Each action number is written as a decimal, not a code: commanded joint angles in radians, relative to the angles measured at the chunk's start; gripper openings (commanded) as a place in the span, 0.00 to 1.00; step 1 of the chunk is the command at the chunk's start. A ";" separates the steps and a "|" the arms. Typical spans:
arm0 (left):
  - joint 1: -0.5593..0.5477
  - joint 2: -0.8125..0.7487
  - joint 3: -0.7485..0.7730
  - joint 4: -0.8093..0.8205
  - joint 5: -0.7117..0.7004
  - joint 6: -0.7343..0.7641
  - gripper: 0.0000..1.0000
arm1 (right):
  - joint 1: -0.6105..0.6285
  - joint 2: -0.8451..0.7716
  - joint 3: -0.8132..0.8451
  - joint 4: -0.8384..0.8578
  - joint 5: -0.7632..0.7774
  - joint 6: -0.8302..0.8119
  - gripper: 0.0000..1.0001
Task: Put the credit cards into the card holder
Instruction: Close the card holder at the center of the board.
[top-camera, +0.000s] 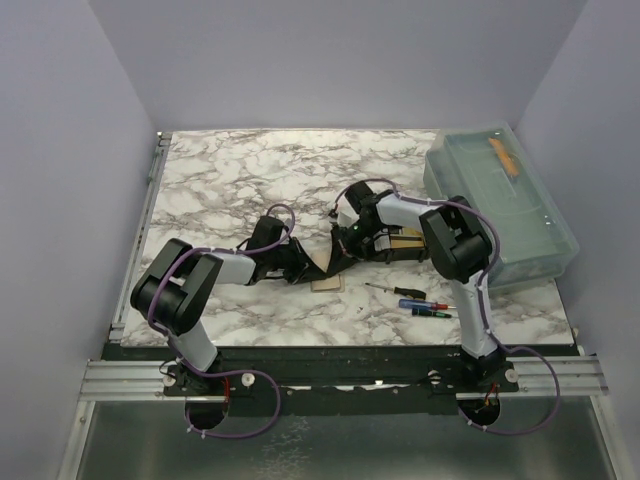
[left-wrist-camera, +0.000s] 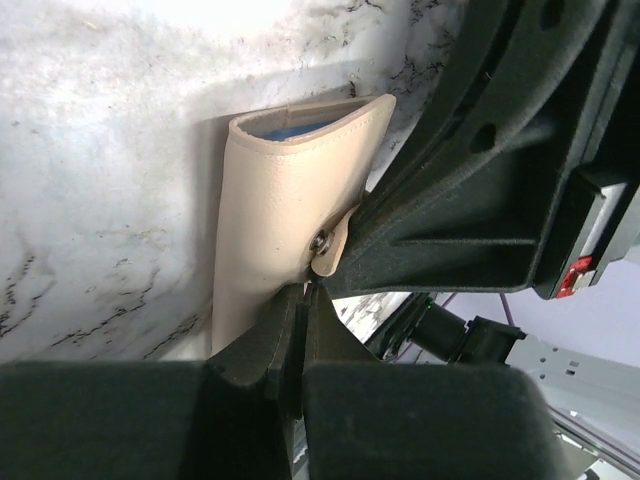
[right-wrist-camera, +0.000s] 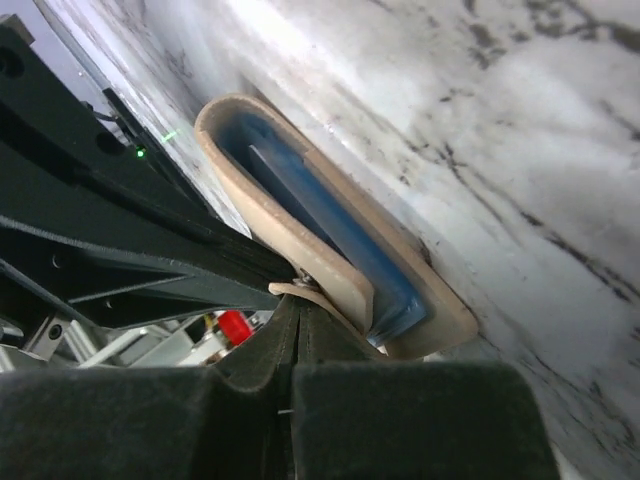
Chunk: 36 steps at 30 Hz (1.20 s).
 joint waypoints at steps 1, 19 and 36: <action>-0.005 0.010 -0.037 -0.065 -0.073 0.060 0.00 | 0.005 0.169 0.069 -0.096 0.323 -0.061 0.00; 0.111 -0.178 0.038 -0.309 -0.233 0.216 0.04 | 0.080 0.389 0.469 -0.458 0.649 -0.005 0.00; -0.032 -0.110 0.066 -0.284 -0.315 0.227 0.02 | 0.151 0.710 0.869 -0.655 0.826 0.034 0.03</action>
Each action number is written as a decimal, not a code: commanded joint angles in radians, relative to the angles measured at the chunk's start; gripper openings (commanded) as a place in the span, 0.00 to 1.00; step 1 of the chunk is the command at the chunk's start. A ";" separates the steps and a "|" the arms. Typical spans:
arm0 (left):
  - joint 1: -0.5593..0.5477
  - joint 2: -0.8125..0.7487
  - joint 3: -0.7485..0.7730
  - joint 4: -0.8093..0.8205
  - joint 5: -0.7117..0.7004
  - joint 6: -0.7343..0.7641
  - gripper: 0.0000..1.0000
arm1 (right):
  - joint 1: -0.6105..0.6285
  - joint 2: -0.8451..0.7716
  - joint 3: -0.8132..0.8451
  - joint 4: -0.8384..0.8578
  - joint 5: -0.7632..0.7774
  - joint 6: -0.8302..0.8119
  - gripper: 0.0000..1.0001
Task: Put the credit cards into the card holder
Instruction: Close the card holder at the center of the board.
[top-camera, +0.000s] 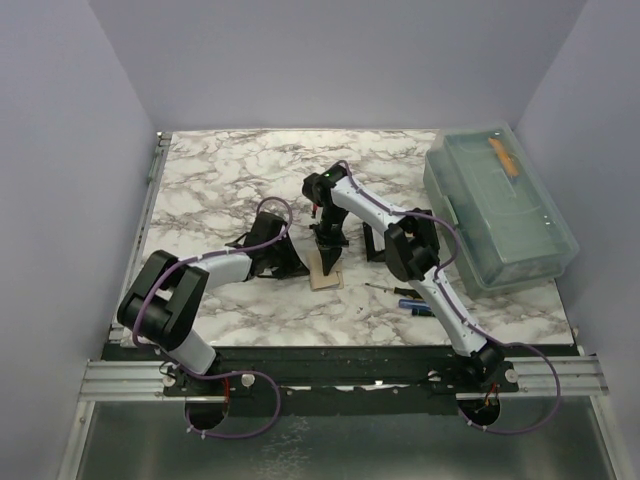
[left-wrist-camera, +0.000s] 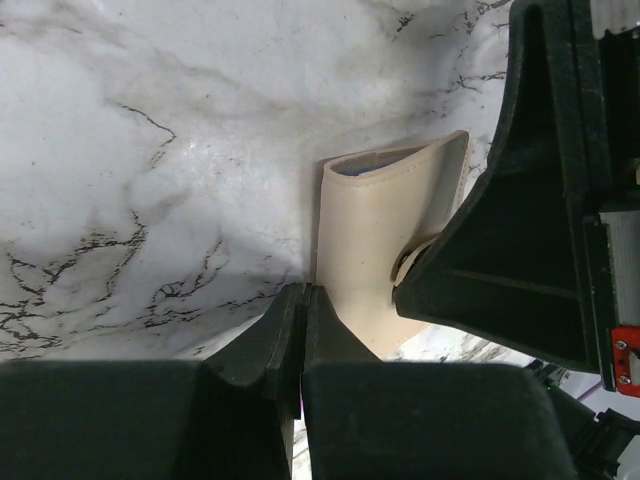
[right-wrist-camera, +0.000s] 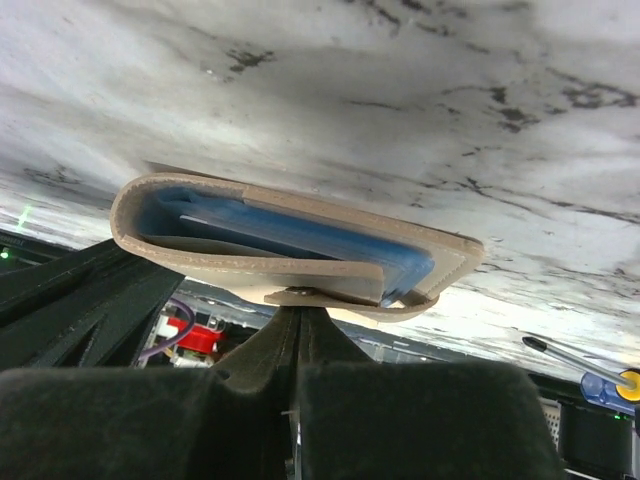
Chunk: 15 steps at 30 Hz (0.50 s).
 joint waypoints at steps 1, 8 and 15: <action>-0.032 -0.007 0.005 -0.007 -0.037 0.027 0.02 | -0.001 0.262 -0.047 0.253 0.352 -0.071 0.03; -0.034 -0.039 0.000 -0.034 -0.071 0.054 0.03 | -0.001 0.301 0.026 0.251 0.410 -0.112 0.03; -0.006 -0.146 0.014 -0.078 -0.010 0.058 0.23 | -0.001 -0.062 -0.101 0.413 0.261 -0.132 0.37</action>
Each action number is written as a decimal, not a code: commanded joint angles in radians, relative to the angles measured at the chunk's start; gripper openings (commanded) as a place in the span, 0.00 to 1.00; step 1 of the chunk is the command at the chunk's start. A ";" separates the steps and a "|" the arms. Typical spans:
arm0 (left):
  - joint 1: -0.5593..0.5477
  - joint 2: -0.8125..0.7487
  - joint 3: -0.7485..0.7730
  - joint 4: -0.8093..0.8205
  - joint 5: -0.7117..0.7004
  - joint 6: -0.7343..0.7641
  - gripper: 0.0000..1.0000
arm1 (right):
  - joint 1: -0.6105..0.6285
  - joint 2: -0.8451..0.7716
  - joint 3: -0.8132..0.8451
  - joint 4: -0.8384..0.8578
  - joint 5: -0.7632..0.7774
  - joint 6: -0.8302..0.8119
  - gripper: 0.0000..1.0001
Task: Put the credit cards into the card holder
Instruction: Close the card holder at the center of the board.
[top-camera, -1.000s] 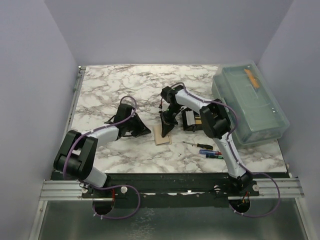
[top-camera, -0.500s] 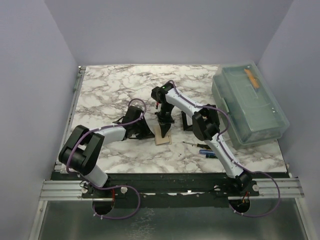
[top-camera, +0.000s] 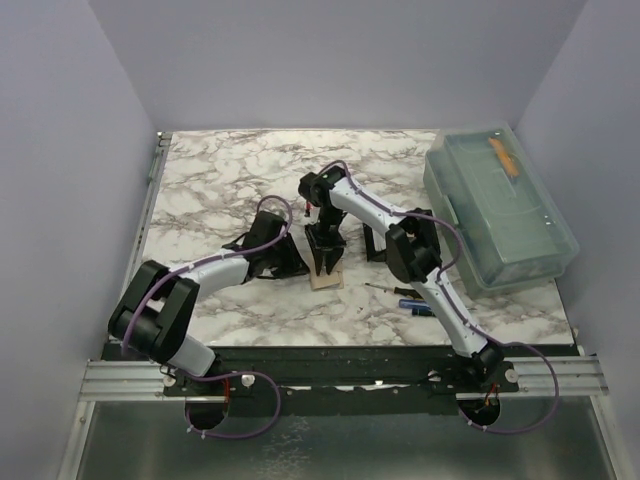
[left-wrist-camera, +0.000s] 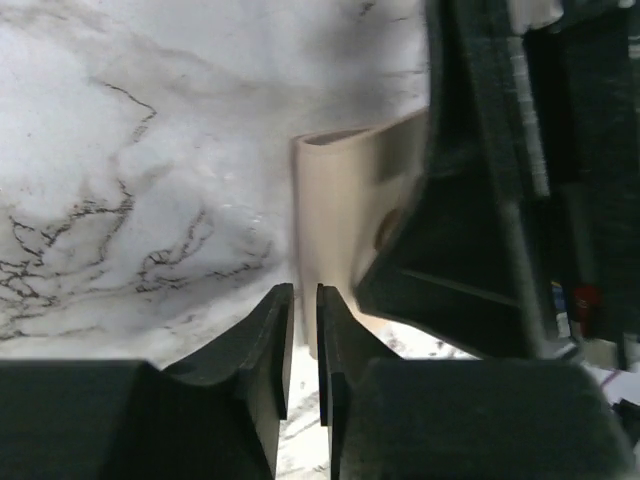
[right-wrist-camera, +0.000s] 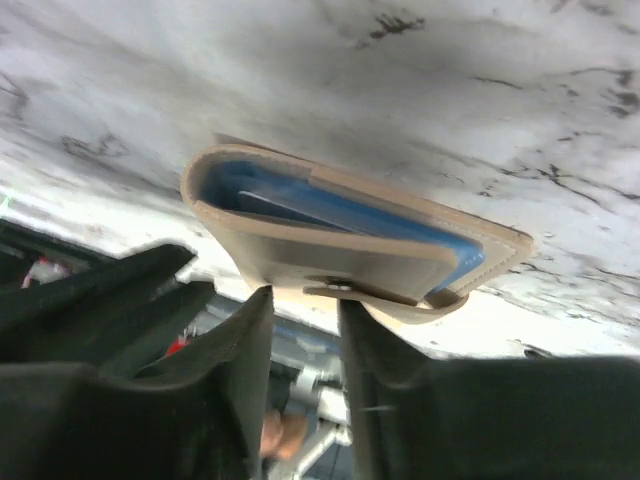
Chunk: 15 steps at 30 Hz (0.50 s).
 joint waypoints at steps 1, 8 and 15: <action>0.026 -0.112 0.012 -0.039 0.036 0.013 0.27 | -0.005 -0.086 -0.123 0.424 0.249 -0.081 0.44; 0.094 -0.207 0.015 -0.070 0.110 0.005 0.44 | -0.006 -0.426 -0.336 0.540 0.193 -0.071 0.61; 0.124 -0.323 0.058 -0.151 0.082 0.041 0.57 | -0.007 -0.670 -0.770 0.853 0.229 -0.045 0.80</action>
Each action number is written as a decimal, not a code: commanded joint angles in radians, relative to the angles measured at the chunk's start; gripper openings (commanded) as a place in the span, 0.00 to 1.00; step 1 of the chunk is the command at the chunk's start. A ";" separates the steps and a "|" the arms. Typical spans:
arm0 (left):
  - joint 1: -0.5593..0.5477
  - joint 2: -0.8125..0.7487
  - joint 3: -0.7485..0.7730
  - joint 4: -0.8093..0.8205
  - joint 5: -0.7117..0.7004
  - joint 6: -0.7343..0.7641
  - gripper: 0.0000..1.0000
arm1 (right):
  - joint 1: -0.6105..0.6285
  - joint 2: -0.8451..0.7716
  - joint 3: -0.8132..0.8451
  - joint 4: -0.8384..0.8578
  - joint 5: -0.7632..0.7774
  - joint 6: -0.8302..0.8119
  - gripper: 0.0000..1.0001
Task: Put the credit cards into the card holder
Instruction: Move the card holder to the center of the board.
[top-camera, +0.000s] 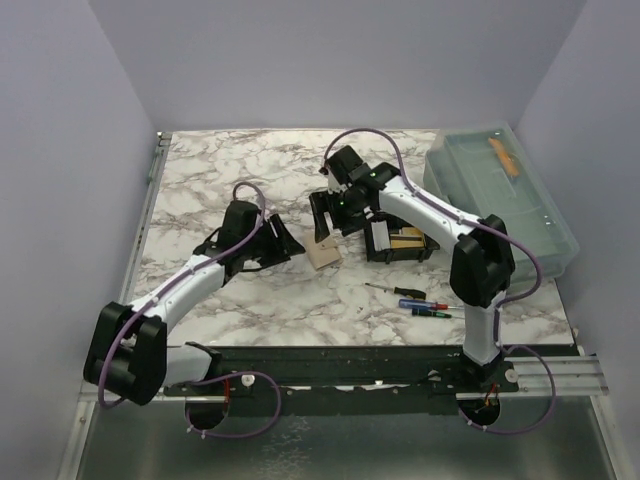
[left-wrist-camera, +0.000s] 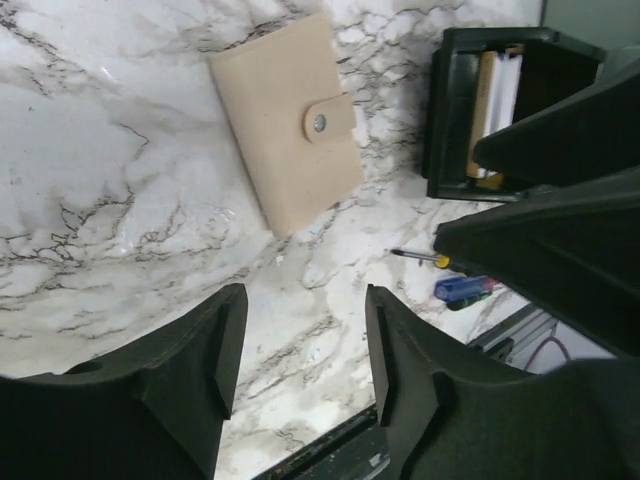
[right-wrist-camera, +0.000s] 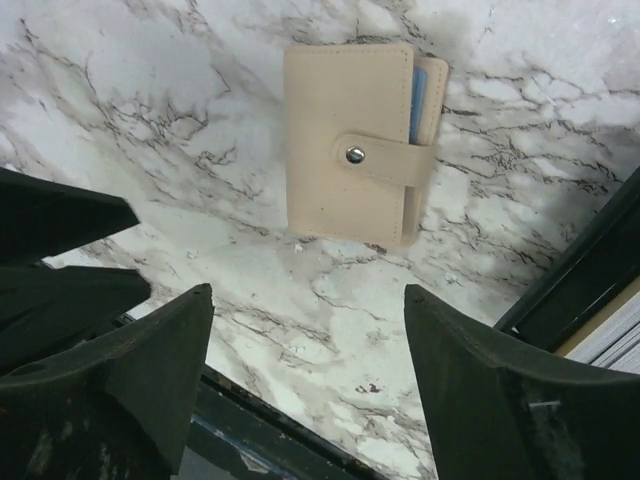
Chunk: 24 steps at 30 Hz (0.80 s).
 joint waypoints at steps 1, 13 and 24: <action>0.014 -0.102 0.057 -0.069 -0.004 0.035 0.60 | 0.007 -0.074 -0.228 0.304 0.033 0.010 0.81; 0.018 -0.367 0.139 -0.184 -0.149 0.099 0.70 | 0.087 0.004 -0.440 0.646 0.389 0.033 0.70; 0.019 -0.509 0.213 -0.273 -0.261 0.154 0.71 | 0.106 0.390 0.043 0.854 0.702 -0.099 0.37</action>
